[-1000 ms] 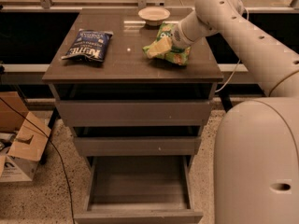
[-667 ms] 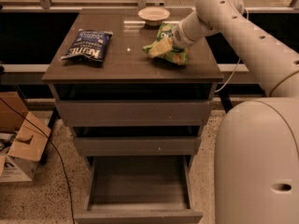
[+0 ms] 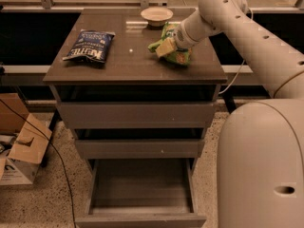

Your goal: Place green rice chip bag into bottom drawer

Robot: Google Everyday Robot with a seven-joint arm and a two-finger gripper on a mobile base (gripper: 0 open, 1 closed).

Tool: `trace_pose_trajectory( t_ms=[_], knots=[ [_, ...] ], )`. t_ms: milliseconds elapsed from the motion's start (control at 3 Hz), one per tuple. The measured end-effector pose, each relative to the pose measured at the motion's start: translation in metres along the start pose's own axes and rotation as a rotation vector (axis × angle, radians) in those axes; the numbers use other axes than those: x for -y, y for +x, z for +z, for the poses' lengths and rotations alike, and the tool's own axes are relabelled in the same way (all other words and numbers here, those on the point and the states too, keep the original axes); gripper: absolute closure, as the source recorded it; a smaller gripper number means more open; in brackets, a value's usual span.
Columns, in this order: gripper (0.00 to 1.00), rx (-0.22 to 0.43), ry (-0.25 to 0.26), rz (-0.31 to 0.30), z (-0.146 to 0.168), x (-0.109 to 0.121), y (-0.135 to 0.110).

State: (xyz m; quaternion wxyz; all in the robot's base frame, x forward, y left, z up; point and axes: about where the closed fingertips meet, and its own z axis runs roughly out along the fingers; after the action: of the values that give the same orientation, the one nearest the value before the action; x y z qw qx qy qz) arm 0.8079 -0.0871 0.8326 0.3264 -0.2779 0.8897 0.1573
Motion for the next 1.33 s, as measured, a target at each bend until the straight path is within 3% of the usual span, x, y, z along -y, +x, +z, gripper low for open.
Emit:
trace_pose_trajectory(
  t_ms=[333, 1000, 1333],
  knots=[
    [1.0, 0.0, 0.0, 0.0, -0.0004, -0.0001, -0.0003],
    [1.0, 0.0, 0.0, 0.0, -0.0011, -0.0002, -0.001],
    [0.73, 0.0, 0.0, 0.0, -0.0013, -0.0002, -0.0012]
  ],
)
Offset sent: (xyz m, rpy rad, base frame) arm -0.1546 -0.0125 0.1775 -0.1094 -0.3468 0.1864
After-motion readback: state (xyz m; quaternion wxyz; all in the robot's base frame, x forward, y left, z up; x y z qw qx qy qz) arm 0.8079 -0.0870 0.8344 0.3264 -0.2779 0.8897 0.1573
